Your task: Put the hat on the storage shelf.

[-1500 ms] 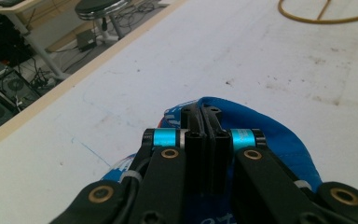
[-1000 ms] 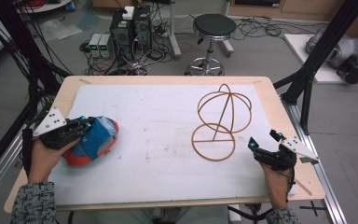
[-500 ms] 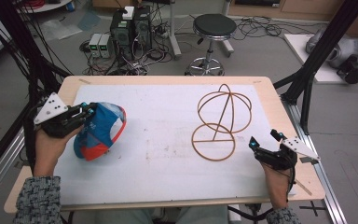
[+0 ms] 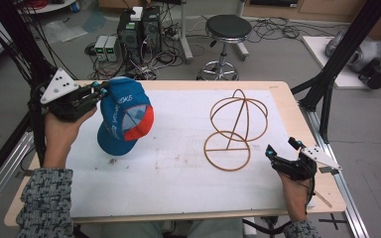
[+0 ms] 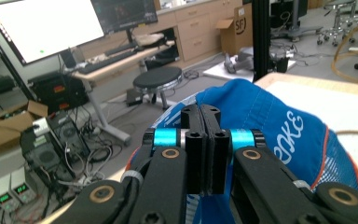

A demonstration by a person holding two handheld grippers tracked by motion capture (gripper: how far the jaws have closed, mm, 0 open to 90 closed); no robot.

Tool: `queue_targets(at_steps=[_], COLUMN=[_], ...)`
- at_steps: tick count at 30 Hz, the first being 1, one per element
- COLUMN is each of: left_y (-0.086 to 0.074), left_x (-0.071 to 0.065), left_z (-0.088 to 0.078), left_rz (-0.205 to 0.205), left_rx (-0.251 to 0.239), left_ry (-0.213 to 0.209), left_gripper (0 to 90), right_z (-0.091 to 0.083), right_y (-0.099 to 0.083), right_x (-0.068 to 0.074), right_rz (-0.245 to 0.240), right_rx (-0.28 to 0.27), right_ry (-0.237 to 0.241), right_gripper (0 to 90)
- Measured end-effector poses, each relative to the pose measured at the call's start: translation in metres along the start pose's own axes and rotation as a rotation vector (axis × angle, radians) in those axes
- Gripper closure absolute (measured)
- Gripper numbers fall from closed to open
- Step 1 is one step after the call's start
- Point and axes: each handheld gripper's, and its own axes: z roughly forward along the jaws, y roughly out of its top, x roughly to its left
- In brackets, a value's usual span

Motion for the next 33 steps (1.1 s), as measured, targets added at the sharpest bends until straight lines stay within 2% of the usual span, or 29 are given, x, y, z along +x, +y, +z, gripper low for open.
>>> queue_targets(at_steps=[6, 9, 13, 16, 20, 21, 25, 26, 33], left_y=[0.024, 0.035, 0.043, 0.054, 0.062, 0.068, 0.076, 0.081, 0.092], left_x=[-0.003, -0.007, -0.012, -0.019, -0.023, -0.026, -0.030, -0.033, -0.043], left_z=[0.013, 0.024, 0.031, 0.041, 0.046, 0.051, 0.059, 0.065, 0.077], left_rz=[0.000, -0.001, 0.011, 0.043, 0.048, 0.058, 0.064, 0.057, 0.072], left_rx=[-0.050, -0.078, -0.089, -0.106, -0.125, -0.136, -0.148, -0.158, -0.162], left_ry=[-0.025, -0.057, -0.080, -0.117, -0.135, -0.158, -0.189, -0.219, -0.261], left_gripper=[88.4, 88.5, 88.4, 88.5, 88.4, 88.4, 88.5, 88.5, 88.5], right_z=[0.000, 0.000, -0.001, -0.001, -0.002, -0.002, -0.004, -0.006, -0.011], right_y=[0.000, 0.000, 0.000, 0.001, 0.001, 0.001, 0.001, 0.001, 0.000], right_x=[-0.001, -0.001, -0.001, -0.002, -0.002, -0.003, -0.004, -0.005, -0.008], right_rz=[0.005, 0.009, 0.011, 0.013, 0.017, 0.012, 0.017, 0.019, 0.024], right_rx=[-0.006, -0.007, -0.006, -0.010, -0.013, -0.017, -0.020, -0.024, -0.027], right_ry=[0.002, 0.003, 0.004, 0.004, 0.007, 0.006, 0.008, 0.006, 0.001], right_gripper=[6.7, 6.7, 6.7, 6.7, 6.7, 6.7, 6.7, 6.7, 6.7])
